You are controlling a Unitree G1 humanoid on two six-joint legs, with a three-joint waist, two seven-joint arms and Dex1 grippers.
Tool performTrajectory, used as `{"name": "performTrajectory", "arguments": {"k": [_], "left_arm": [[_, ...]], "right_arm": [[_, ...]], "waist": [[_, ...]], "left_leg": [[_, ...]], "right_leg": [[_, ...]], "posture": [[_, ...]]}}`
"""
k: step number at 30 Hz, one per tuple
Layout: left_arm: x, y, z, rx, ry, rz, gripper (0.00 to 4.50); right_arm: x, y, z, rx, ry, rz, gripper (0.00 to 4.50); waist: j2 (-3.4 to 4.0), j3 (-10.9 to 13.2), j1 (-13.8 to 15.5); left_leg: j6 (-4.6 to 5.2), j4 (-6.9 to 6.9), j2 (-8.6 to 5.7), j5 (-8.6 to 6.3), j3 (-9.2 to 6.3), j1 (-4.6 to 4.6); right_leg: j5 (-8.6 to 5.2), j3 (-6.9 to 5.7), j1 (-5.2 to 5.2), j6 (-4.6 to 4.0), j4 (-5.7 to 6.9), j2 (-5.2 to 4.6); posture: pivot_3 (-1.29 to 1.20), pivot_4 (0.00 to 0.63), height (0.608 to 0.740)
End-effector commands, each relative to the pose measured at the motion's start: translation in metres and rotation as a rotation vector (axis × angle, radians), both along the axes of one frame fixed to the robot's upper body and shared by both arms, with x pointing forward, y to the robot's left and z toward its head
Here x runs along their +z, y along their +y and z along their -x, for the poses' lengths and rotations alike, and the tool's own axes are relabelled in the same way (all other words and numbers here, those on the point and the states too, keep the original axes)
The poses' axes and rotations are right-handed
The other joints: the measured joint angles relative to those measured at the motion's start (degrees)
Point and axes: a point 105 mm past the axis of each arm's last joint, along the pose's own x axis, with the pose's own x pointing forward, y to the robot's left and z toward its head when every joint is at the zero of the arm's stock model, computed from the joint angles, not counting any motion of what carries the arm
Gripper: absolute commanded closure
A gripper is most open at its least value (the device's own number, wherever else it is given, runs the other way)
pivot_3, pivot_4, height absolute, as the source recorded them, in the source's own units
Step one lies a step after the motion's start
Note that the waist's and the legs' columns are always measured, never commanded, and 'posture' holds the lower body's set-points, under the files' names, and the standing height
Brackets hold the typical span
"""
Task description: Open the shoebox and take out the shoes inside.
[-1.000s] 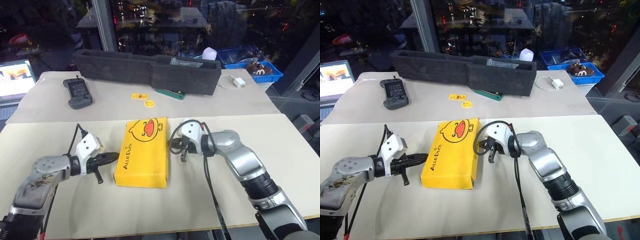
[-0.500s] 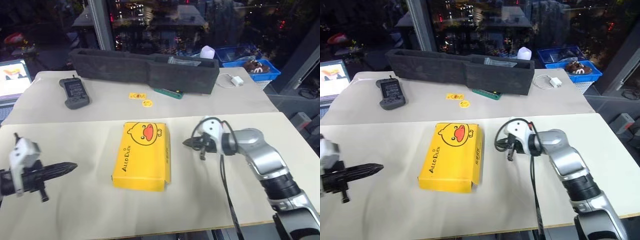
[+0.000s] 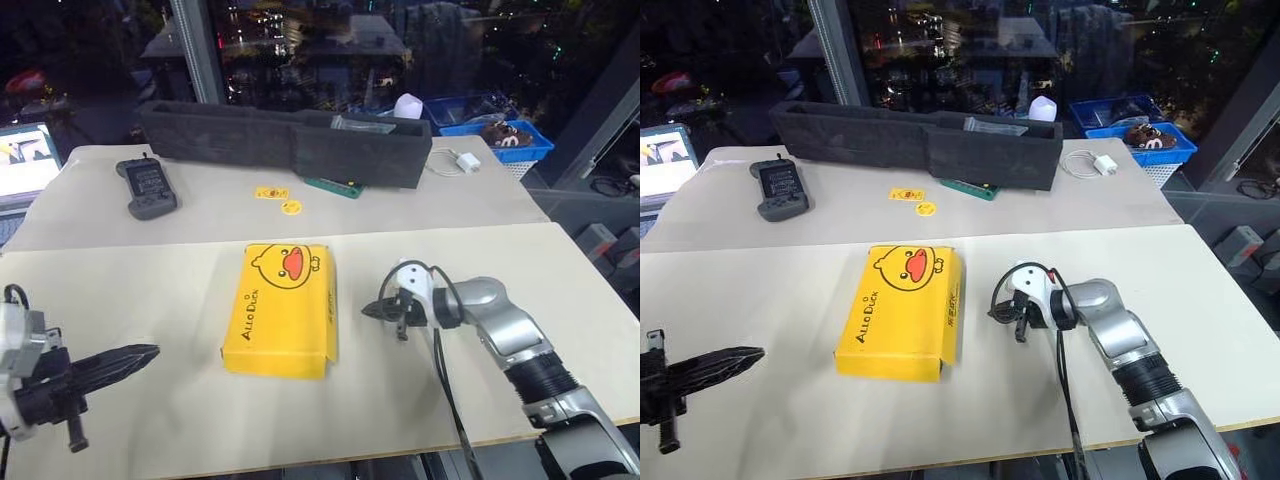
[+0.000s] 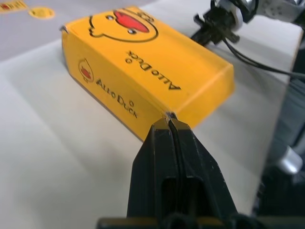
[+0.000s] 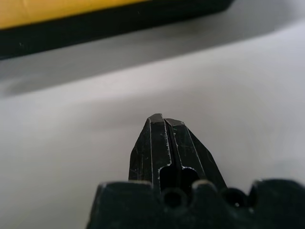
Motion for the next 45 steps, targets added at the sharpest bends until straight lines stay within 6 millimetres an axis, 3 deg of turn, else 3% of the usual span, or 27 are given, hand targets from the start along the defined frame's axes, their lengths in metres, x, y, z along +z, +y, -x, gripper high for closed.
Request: {"name": "performTrajectory", "arguments": {"k": [1, 5, 11, 21, 23, 28, 30, 32, 33, 36, 38, 39, 41, 45], "left_arm": [[-0.01, -0.019, 0.008, -0.063, -0.002, -0.024, 4.47], [-0.027, -0.015, 0.012, -0.065, 0.023, -0.073, 4.47], [-0.031, -0.014, 0.014, -0.062, 0.033, -0.058, 4.47], [-0.037, -0.015, 0.032, -0.08, 0.091, -0.09, 4.47], [-0.037, -0.017, 0.032, -0.088, 0.091, -0.097, 4.47], [-0.034, -0.022, 0.029, -0.107, 0.08, -0.097, 4.47], [-0.033, -0.023, 0.028, -0.112, 0.08, -0.096, 4.47], [-0.033, -0.025, 0.027, -0.115, 0.078, -0.096, 4.47], [-0.032, -0.025, 0.027, -0.117, 0.078, -0.096, 4.47], [-0.032, -0.026, 0.027, -0.117, 0.077, -0.095, 4.47], [-0.032, -0.025, 0.028, -0.117, 0.08, -0.095, 4.47], [-0.032, -0.025, 0.028, -0.117, 0.081, -0.094, 4.47], [-0.033, -0.025, 0.03, -0.121, 0.089, -0.092, 4.47], [-0.031, -0.016, 0.028, -0.109, 0.09, -0.11, 4.47]], "right_arm": [[0.018, 0.016, 0.004, 0.064, -0.043, -0.03, 4.5], [0.028, 0.038, 0.016, 0.152, -0.074, -0.046, 4.5], [0.048, 0.048, 0.026, 0.218, -0.119, -0.049, 4.5], [0.11, 0.087, 0.028, 0.366, -0.215, -0.153, 4.5], [0.123, 0.104, 0.026, 0.417, -0.249, -0.166, 4.5], [0.13, 0.166, 0.025, 0.58, -0.377, -0.101, 4.5], [0.163, 0.194, 0.032, 0.603, -0.413, -0.238, 4.5], [0.201, 0.212, 0.047, 0.634, -0.387, -0.43, 4.5], [0.208, 0.215, 0.049, 0.638, -0.384, -0.467, 4.5], [0.187, 0.209, 0.037, 0.605, -0.395, -0.394, 4.5], [0.176, 0.202, 0.03, 0.579, -0.389, -0.361, 4.5], [0.173, 0.2, 0.028, 0.573, -0.388, -0.352, 4.5], [0.168, 0.194, 0.026, 0.558, -0.38, -0.34, 4.5], [0.147, 0.17, 0.019, 0.529, -0.382, -0.249, 4.5]], "waist": [[0.0, 0.0, 0.1], [0.0, 0.0, 0.1], [0.01, 0.0, 0.3], [0.01, 0.0, -0.1], [0.02, 0.0, 0.0], [0.05, 0.0, -0.6], [0.06, 0.0, -0.8], [0.07, 0.0, -1.0], [0.09, 0.0, -1.0], [0.07, -0.2, -0.4], [-0.44, -0.5, 0.1], [-0.49, -0.5, 0.2], [-0.5, -0.5, 0.1], [-0.51, -0.5, 0.0]], "left_leg": [[0.0, 0.0, 0.0, 0.01, 0.0, 0.0], [0.23, 0.0, -0.01, 0.16, 0.03, -0.04], [0.18, -0.01, 0.15, 0.13, 0.05, -0.15], [-0.05, 0.01, 0.64, -0.01, 0.48, -0.14], [-0.05, 0.0, 0.69, -0.01, 0.48, -0.15], [-0.06, -0.01, 0.82, -0.01, 0.51, -0.12], [-0.05, -0.02, 0.83, -0.01, 0.51, -0.13], [-0.04, -0.02, 0.83, 0.01, 0.53, -0.19], [-0.04, -0.03, 0.84, 0.01, 0.52, -0.22], [-0.2, -0.07, 0.9, 0.04, 0.49, -0.22], [-0.35, -0.11, 0.92, -0.05, 0.49, -0.01], [-0.86, -0.1, 0.92, -0.34, 0.5, -0.01], [-0.94, -0.07, 0.83, -0.3, 0.75, -0.06], [-0.95, -0.06, 0.84, -0.28, 0.93, -0.14]], "right_leg": [[0.0, 0.01, 0.01, -0.01, 0.0, 0.01], [-0.01, 0.06, -0.06, -0.03, -0.01, 0.02], [-0.03, 0.05, -0.21, -0.07, -0.01, 0.12], [0.11, -0.01, -0.51, -0.29, 0.04, 0.32], [0.13, -0.05, -0.56, -0.35, 0.07, 0.36], [0.19, -0.06, -0.58, -0.45, 0.06, 0.48], [0.2, -0.06, -0.59, -0.47, 0.07, 0.5], [0.23, -0.06, -0.64, -0.51, 0.09, 0.5], [0.23, -0.06, -0.65, -0.5, 0.09, 0.5], [0.21, -0.09, -0.63, -0.46, 0.04, 0.54], [0.03, -0.13, -0.58, -0.53, -0.04, 0.53], [0.03, -0.14, -0.57, -0.53, -0.15, 0.52], [0.11, -0.12, -0.57, -0.42, -0.18, 0.27], [0.17, -0.06, -0.6, -0.38, -0.02, 0.24]], "posture": [[0.0, 0.15, 0.732], [0.0, 0.15, 0.732], [0.0, 0.15, 0.732], [0.0, 0.15, 0.732], [0.0, 0.15, 0.732], [0.0, 0.15, 0.732], [0.0, 0.15, 0.732], [0.0, 0.15, 0.732], [0.0, 0.15, 0.732], [0.0, 0.15, 0.732], [0.0, 0.15, 0.732], [0.0, 0.15, 0.732], [0.0, 0.15, 0.732], [0.0, 0.15, 0.732]]}}
